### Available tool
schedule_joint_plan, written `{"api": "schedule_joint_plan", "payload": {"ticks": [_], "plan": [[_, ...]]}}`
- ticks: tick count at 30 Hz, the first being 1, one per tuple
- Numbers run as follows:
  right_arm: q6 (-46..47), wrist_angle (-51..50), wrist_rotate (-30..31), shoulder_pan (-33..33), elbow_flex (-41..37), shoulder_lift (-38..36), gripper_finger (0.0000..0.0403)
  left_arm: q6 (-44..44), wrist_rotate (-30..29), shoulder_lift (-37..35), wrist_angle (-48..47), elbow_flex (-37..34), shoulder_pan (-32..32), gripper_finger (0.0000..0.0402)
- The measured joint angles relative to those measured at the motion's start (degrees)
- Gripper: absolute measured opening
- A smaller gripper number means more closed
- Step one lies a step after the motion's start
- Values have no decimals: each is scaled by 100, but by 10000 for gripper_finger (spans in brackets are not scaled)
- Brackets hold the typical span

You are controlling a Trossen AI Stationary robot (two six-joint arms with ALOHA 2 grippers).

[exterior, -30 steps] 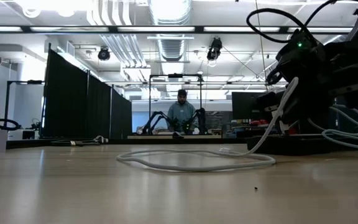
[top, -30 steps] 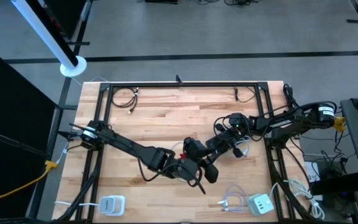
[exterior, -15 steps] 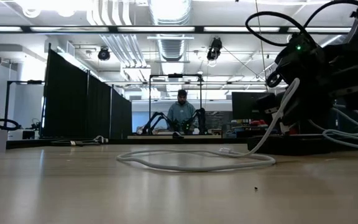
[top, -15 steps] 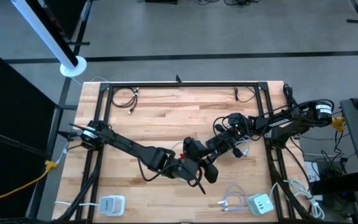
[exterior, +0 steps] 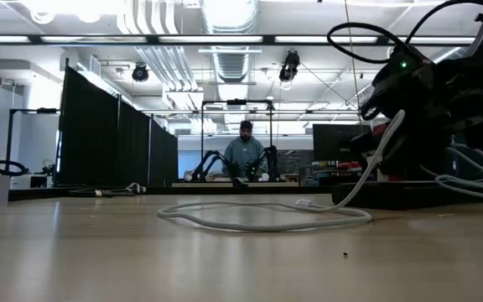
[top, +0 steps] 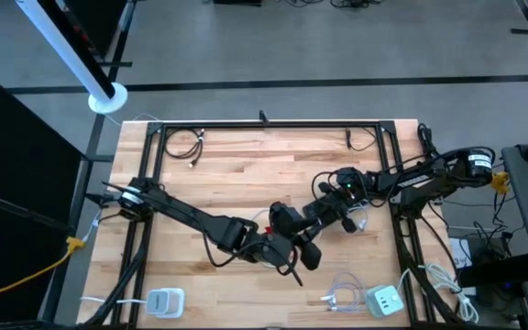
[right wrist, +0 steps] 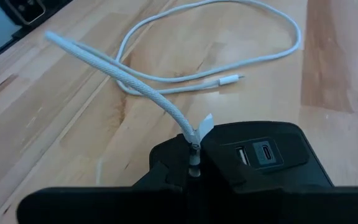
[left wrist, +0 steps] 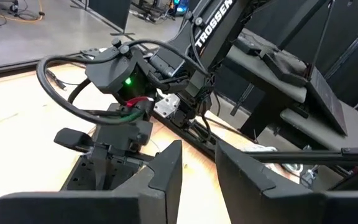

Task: Plug in charger cables
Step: Insert the top left white charger cable into the black outlet extension, then insert the top right white charger cable into the black outlet extension

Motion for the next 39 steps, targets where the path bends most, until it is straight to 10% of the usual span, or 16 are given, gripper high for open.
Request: {"api": "schedule_joint_plan", "payload": {"ticks": [8, 24, 39], "plan": [[495, -344, 323, 7, 297, -94, 17, -19, 1, -524, -1049, 0, -119, 69], [82, -4488, 1384, 53, 2705, -110, 252, 305, -146, -1099, -2118, 2, -589, 65], [2295, -8829, 2315, 76, 5087, -121, 253, 1399, -269, -1461, -3202, -4, -537, 64]]}}
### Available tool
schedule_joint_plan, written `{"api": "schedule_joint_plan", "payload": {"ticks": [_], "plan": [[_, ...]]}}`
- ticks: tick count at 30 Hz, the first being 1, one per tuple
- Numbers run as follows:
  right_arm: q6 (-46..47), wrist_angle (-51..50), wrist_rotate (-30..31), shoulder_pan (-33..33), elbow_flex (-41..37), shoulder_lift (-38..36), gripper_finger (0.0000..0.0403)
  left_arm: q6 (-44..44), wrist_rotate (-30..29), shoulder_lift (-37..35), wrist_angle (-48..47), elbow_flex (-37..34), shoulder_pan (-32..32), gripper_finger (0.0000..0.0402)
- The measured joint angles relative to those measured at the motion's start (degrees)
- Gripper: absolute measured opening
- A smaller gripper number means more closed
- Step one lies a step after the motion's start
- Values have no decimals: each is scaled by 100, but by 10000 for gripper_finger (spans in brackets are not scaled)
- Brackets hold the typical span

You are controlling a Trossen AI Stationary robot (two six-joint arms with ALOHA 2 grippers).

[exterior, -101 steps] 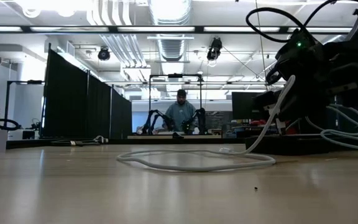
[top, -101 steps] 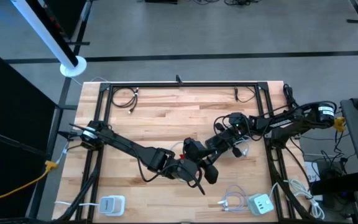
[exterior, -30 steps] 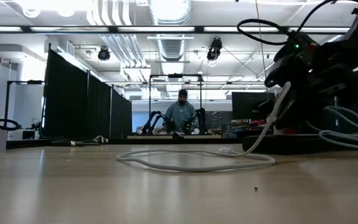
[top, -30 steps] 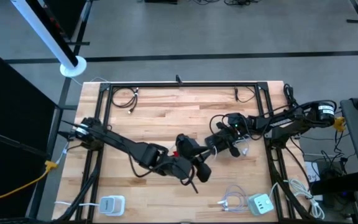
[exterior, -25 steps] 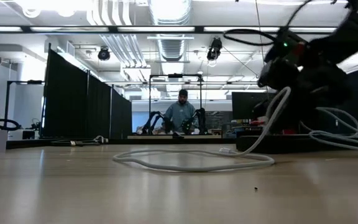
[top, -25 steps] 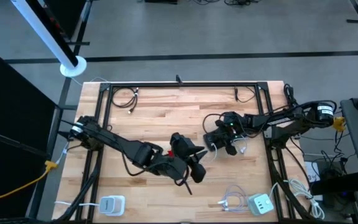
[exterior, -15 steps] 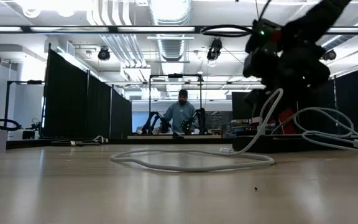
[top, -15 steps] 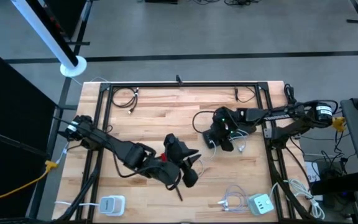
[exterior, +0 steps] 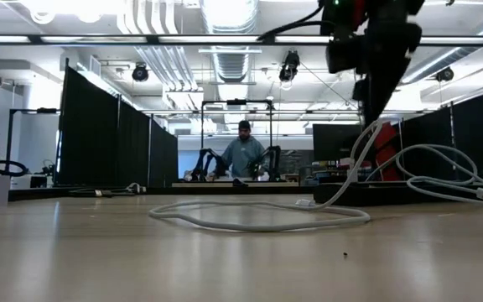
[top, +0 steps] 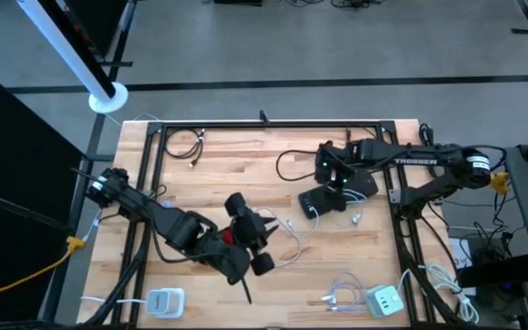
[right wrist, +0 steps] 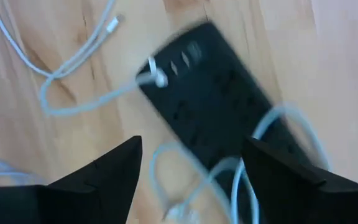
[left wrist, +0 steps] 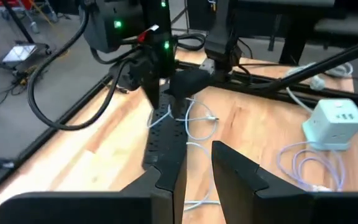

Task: Plug in charger cables
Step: Insert the top right white charger cable into the black outlet extension

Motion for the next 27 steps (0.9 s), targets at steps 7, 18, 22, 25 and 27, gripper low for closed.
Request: {"api": "schedule_joint_plan", "payload": {"ticks": [7, 18, 22, 25, 27], "plan": [[894, -969, -17, 62, 60, -102, 222, 1232, 767, -251, 114, -168, 810, 64], [429, -573, 1157, -62, -333, -101, 208, 1514, 2762, -1419, 1386, -2454, 2186, 64], [409, -647, 1369, -159, -301, -103, 219, 1476, 3080, -2084, 2350, -3587, 2516, 64], [781, -744, 1264, -147, -301, -107, 227, 1496, 3466, -2430, 3297, -4240, 2909, 64], [892, -775, 1224, -137, -301, -107, 233, 1724, 3759, -2574, 3929, -4569, 3188, 64]]}}
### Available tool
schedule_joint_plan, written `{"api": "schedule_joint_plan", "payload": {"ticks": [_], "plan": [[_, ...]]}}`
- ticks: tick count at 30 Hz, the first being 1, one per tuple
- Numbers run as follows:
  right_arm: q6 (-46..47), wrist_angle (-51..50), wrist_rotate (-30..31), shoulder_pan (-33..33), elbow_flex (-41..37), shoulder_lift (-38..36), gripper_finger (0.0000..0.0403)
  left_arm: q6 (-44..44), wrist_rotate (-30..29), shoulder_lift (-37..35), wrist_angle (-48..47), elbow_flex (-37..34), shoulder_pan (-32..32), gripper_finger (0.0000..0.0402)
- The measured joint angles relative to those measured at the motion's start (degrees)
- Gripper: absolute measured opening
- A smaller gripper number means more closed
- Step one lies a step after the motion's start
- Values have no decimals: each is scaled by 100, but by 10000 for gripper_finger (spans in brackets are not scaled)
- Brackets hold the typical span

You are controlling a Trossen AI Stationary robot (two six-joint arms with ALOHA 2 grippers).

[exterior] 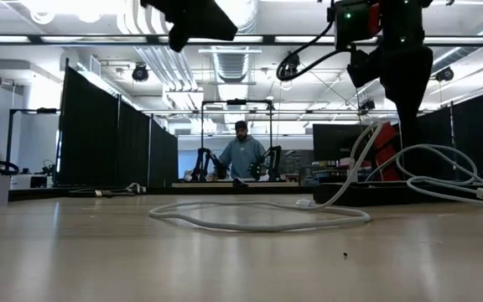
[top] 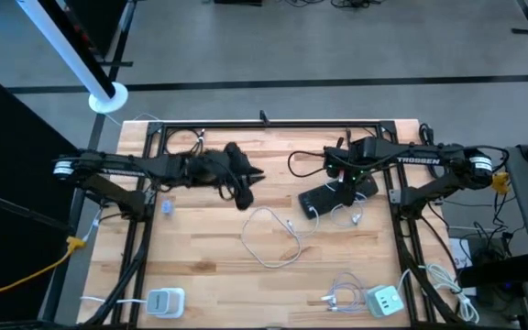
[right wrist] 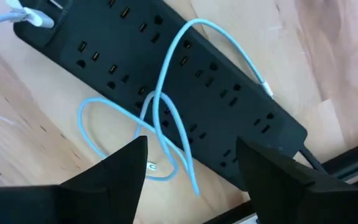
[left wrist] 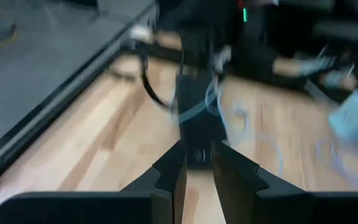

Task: Plug in charger cables
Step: Insert the top right white charger cable into the black outlet extension

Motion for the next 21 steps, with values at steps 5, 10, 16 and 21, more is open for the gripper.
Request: {"api": "schedule_joint_plan", "payload": {"ticks": [5, 10, 16, 21], "plan": [[208, 15, -12, -8, -2, 0, 247, 578, 106, -21, 1226, -402, 605, 64], [-126, 70, 10, -8, -90, 1, 263, 647, 102, 0, 1108, -397, 826, 64], [-318, 497, -3, -7, -484, 7, 275, 900, 117, 0, 525, -397, 802, 64], [-72, 761, 11, -8, -754, 7, 266, 937, 117, -2, 250, -397, 802, 64]]}}
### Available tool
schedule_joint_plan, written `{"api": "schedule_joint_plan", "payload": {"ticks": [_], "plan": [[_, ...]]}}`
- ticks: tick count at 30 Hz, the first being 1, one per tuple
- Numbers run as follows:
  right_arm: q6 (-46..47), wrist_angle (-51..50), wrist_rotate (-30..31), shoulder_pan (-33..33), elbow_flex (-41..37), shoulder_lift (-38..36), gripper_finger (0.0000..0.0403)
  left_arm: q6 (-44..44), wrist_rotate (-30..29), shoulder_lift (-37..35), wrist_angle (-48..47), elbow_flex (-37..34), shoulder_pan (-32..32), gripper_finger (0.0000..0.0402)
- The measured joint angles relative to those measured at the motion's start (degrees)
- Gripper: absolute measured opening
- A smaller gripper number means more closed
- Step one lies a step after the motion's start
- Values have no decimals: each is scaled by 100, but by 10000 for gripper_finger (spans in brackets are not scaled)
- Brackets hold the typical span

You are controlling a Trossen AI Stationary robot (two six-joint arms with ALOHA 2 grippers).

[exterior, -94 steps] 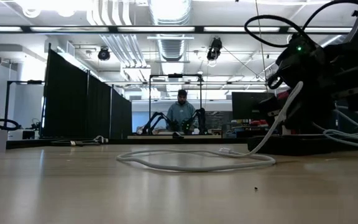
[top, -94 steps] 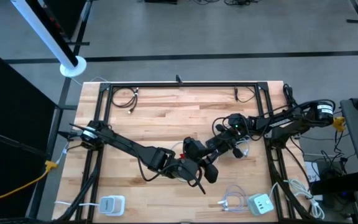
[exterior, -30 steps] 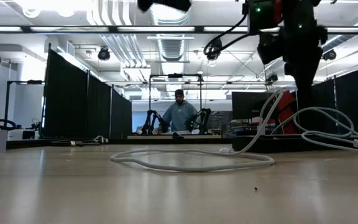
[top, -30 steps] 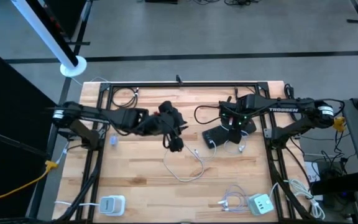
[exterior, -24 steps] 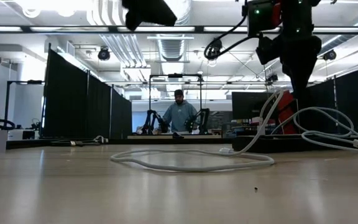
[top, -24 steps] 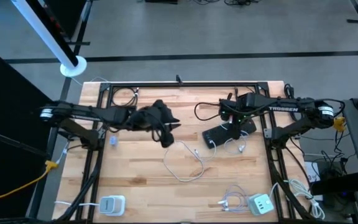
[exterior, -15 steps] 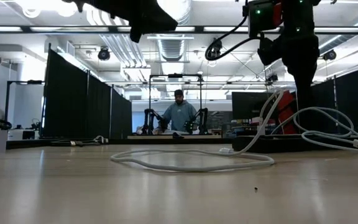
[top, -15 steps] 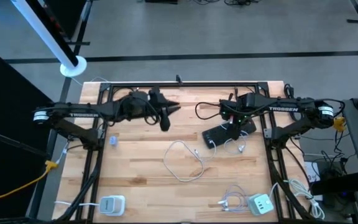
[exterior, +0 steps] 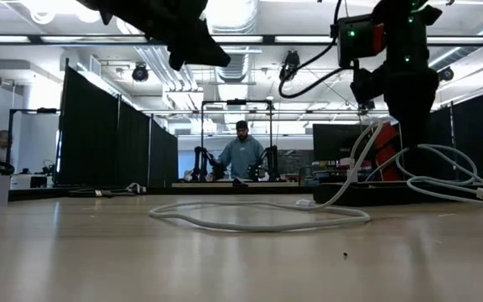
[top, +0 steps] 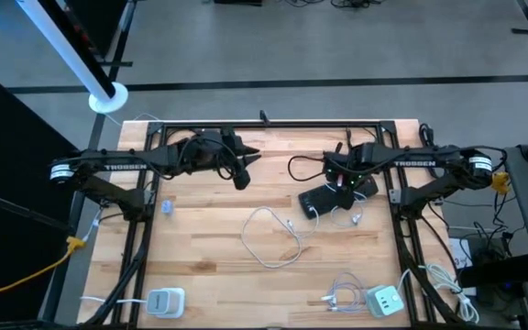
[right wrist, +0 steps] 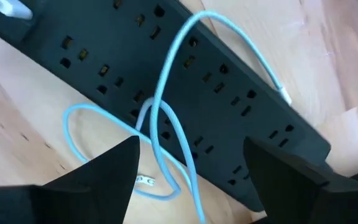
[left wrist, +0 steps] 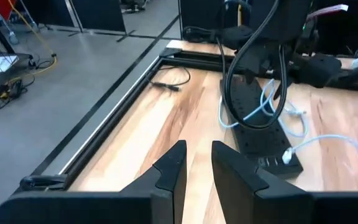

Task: Plug in charger cables
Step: Insert the top right white charger cable into the black outlet extension

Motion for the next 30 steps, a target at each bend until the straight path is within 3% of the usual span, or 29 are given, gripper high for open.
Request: {"api": "schedule_joint_plan", "payload": {"ticks": [4, 8, 15, 23, 30], "plan": [[128, 4, 2, 0, -150, 0, 237, 0, -2, 0, 7, 0, 0, 64], [253, 25, 0, 1, -310, 0, 184, 0, -7, 2, 92, 0, 0, 64], [447, -1, -244, 31, -214, -5, 20, -226, 7, -2, 680, 0, 0, 64], [145, -535, -99, 68, 1562, -286, 4, -637, 565, -118, 1822, 0, -4, 64], [-631, -232, 261, 66, 3369, -418, 1, -820, 1032, -107, 2456, 0, -13, 64]]}}
